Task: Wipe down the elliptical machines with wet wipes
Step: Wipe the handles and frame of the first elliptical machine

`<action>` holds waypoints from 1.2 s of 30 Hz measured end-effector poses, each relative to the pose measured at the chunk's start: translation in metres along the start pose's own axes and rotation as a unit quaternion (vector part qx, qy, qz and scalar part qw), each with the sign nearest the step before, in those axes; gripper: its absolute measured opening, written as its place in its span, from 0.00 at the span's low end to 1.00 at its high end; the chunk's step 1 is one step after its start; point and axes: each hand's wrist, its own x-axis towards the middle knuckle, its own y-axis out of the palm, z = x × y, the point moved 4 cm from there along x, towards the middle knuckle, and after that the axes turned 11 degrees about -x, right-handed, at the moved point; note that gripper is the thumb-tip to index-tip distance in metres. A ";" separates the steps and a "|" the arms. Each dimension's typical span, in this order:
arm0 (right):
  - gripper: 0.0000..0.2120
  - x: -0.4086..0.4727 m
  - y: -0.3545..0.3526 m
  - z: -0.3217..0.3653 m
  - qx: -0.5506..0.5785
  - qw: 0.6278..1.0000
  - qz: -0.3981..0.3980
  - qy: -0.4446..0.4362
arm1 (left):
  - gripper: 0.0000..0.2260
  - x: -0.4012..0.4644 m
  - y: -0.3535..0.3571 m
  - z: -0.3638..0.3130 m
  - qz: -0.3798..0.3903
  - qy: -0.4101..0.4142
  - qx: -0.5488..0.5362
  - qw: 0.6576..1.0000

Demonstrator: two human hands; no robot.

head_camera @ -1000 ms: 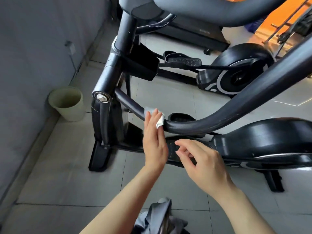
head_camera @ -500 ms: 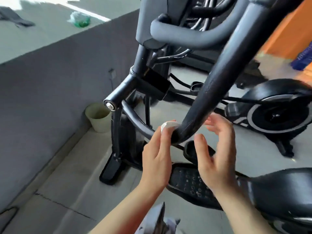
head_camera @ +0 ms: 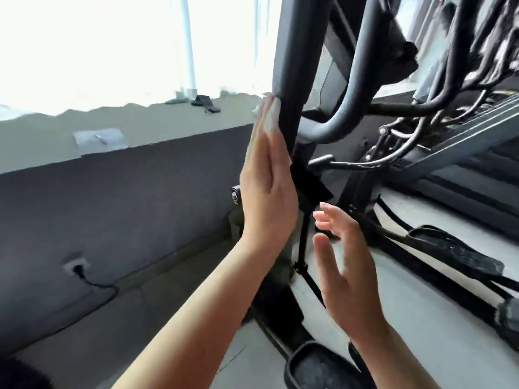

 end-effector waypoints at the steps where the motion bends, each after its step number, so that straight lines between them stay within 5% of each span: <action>1: 0.16 0.004 -0.003 0.000 0.014 1.000 -0.004 0.002 | 0.18 -0.007 -0.001 0.011 0.033 0.052 0.072 0.995; 5: 0.19 0.011 -0.002 -0.005 0.051 0.998 -0.011 0.038 | 0.25 -0.046 -0.028 0.069 0.138 0.153 0.277 0.939; 13: 0.12 0.015 0.021 0.010 0.075 0.995 -0.060 0.040 | 0.25 -0.088 -0.051 0.075 0.230 0.179 0.321 0.901; 19: 0.05 0.027 0.040 -0.002 0.154 0.973 -0.015 0.172 | 0.21 -0.088 -0.058 0.050 0.241 0.043 0.126 0.961; 22: 0.12 0.026 0.043 -0.003 0.170 0.969 -0.029 0.179 | 0.20 -0.078 -0.060 0.031 0.178 -0.029 0.062 0.982; 27: 0.03 0.058 0.028 0.009 0.166 0.958 -0.185 0.141 | 0.12 -0.038 -0.063 -0.003 0.112 -0.031 0.076 0.990; 29: 0.04 0.080 0.025 0.021 0.183 0.949 -0.227 0.117 | 0.12 -0.024 -0.061 -0.004 0.073 -0.090 0.052 0.992; 33: 0.10 0.090 0.039 0.046 0.233 0.949 -0.196 0.079 | 0.17 -0.034 -0.054 0.005 0.076 -0.229 0.000 0.970; 36: 0.12 0.056 0.063 0.029 0.202 0.953 -0.201 0.101 | 0.19 -0.041 -0.051 0.004 0.087 -0.246 -0.032 0.965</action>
